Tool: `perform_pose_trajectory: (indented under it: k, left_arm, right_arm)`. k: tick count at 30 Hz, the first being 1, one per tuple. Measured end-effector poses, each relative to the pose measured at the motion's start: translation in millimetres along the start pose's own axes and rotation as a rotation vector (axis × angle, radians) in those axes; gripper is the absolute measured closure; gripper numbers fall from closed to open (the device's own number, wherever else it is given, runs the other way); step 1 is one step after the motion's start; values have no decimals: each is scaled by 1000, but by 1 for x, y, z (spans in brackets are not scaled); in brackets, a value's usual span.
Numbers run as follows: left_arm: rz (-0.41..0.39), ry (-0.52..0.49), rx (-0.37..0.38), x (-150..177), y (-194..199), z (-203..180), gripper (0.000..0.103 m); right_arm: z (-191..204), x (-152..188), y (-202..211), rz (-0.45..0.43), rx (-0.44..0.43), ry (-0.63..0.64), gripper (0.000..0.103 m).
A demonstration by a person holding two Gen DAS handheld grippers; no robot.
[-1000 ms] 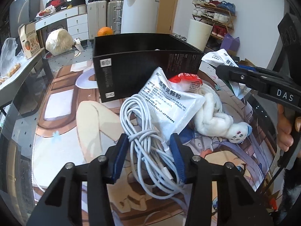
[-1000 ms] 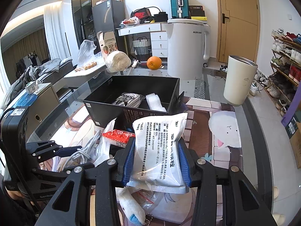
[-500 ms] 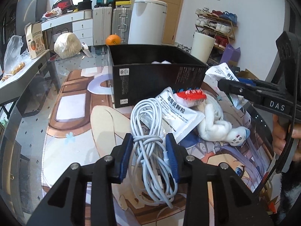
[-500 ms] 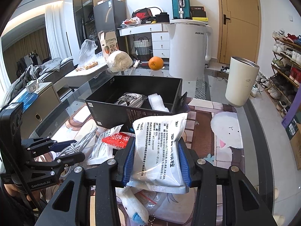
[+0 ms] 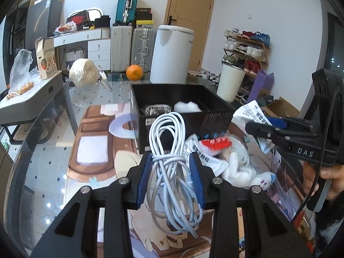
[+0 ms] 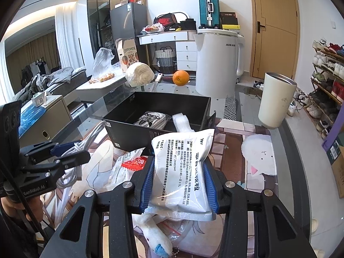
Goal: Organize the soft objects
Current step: 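Carry the cable coil and sachet over the black box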
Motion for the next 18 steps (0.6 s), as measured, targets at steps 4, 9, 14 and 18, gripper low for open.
perform_pose_trajectory:
  k: [4,9,14,18]
  left_arm:
    - [-26,0,-10,-10,1,-2,68]
    - [-55,-12,-6,-25,1,-7,68]
    - [-77,-15,-1,-41,-3,-10,68]
    - [-98,-32,2,-56,-4,-14,68]
  right_arm:
    - [1,-3,2,-10,-5,4,60]
    - [-2,-11,5,-27,-7,3,60]
    - [-3,-26,8,-52,1,27,60]
    - [-4,-40,4,-66,-4,46,60]
Point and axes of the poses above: each gripper's, at about its wrist camera, not at the fingertips, and y roughly against the way its jaws point, z to its left, x to its underside, the point moved 6 cm from there along -y, roughly the way its jaws point, and after that the axes turned 9 degrees about y, right-handed, at the moved point
